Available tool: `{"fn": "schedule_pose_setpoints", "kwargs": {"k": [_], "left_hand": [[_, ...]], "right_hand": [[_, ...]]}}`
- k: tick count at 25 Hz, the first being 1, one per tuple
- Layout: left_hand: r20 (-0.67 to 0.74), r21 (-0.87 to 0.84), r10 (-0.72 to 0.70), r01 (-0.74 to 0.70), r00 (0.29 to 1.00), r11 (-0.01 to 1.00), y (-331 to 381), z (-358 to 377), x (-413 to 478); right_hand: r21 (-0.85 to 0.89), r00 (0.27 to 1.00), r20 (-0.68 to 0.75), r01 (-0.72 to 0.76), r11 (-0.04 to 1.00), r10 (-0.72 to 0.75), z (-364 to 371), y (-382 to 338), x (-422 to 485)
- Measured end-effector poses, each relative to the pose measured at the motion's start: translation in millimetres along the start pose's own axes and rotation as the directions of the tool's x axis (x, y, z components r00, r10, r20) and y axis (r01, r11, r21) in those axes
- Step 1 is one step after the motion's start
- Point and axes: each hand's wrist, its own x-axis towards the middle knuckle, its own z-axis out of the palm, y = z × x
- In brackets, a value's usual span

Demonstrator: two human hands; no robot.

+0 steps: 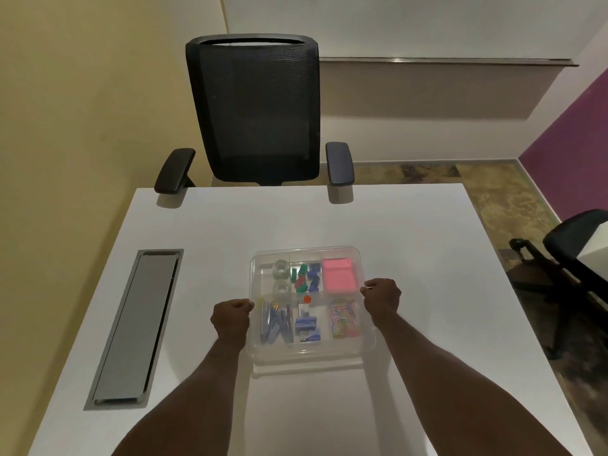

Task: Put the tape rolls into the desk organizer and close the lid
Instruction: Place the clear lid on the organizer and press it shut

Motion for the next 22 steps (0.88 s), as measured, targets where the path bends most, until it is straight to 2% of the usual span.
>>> {"fn": "schedule_pose_setpoints", "kwargs": {"k": [5,9,15,22], "left_hand": [[-0.024,0.061,0.021,-0.020,0.999,0.998,11.1,15.1,11.1],[-0.021,0.047,-0.003,0.004,1.000,0.999,12.1,18.5,17.2],[0.008,0.017,-0.032,0.032,0.999,0.999,6.7,16.5,19.3],[0.039,0.043,-0.059,0.057,0.998,0.997,-17.3,15.3,-12.4]], "right_hand": [[-0.037,1.000,-0.020,-0.020,0.999,0.020,9.7,-10.3,18.8],[-0.048,0.999,-0.017,-0.041,0.998,0.041,13.3,-7.5,28.1],[0.026,0.998,0.001,-0.057,0.998,0.057,14.6,1.9,30.6],[0.007,0.998,0.006,-0.055,0.998,0.055,-7.9,32.3,6.3]]}}
